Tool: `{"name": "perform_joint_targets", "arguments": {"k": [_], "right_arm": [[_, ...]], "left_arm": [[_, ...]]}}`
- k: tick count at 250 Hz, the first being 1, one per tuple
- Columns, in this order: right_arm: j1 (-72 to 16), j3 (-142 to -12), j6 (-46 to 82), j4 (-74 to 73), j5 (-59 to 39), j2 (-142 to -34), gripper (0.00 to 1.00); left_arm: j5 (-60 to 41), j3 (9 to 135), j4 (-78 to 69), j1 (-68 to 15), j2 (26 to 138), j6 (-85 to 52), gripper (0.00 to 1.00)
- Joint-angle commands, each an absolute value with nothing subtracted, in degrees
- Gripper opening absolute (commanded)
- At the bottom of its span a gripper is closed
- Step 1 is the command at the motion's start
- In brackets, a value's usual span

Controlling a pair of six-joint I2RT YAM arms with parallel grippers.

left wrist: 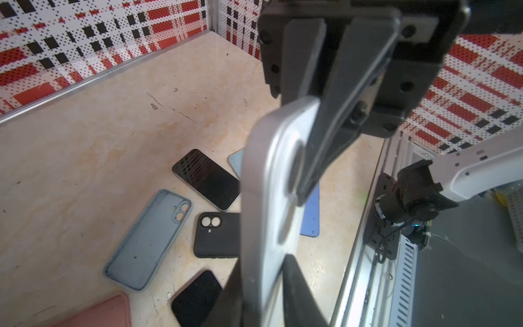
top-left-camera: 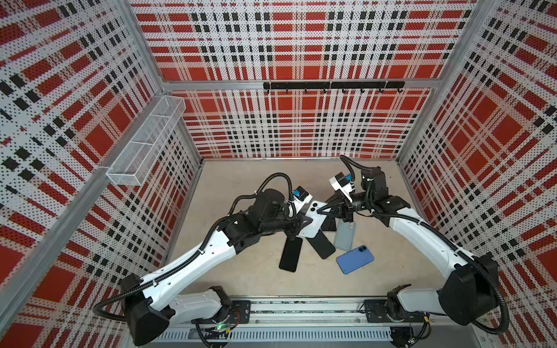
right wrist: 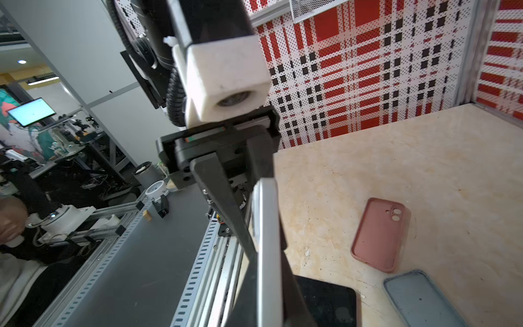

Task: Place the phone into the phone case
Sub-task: 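Grasp the white phone's edge with the right gripper beside the left gripper, then open the left gripper while the right gripper pulls back the white phone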

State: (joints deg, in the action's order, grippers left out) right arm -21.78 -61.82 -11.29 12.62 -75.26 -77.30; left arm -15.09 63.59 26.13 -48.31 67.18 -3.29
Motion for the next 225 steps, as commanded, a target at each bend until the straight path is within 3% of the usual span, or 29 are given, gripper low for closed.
{"name": "perform_joint_targets", "arguments": {"k": [1, 37, 48, 121, 155, 184, 204, 225], "right_arm": [[-21.8, -62.1, -10.2, 6.5, -70.9, -76.7, 0.0], [-21.8, -62.1, -10.0, 6.5, -66.9, -76.0, 0.0], [-21.7, -62.0, -10.1, 6.3, -64.3, -75.6, 0.16], [-19.1, -60.5, -11.0, 3.8, -50.6, -69.5, 0.48], [-17.3, -53.7, -10.4, -4.0, -42.3, -62.8, 0.76], [-17.0, -48.0, -4.8, -12.8, -29.8, -57.0, 1.0], [-16.9, -47.4, 3.7, -13.2, -18.5, -54.2, 1.0], [-15.6, -51.8, 14.8, -3.1, -8.3, -53.0, 1.0]], "left_arm": [[-14.3, 62.8, 22.4, -50.1, 66.5, -3.5, 0.11], [-12.1, 62.3, 20.7, -50.2, 66.4, -4.2, 0.0], [-11.3, 62.1, 20.1, -50.2, 66.5, -4.5, 0.0], [-0.2, 61.2, 17.5, -50.4, 65.4, -3.7, 0.0], [7.8, 57.8, 12.0, -50.9, 63.3, 0.7, 0.0], [13.5, 54.5, 6.4, -51.6, 61.5, 6.3, 0.0], [17.0, 53.7, 4.6, -52.7, 61.7, 12.8, 0.0], [21.8, 53.0, 2.7, -54.6, 63.1, 21.0, 0.0]]}}
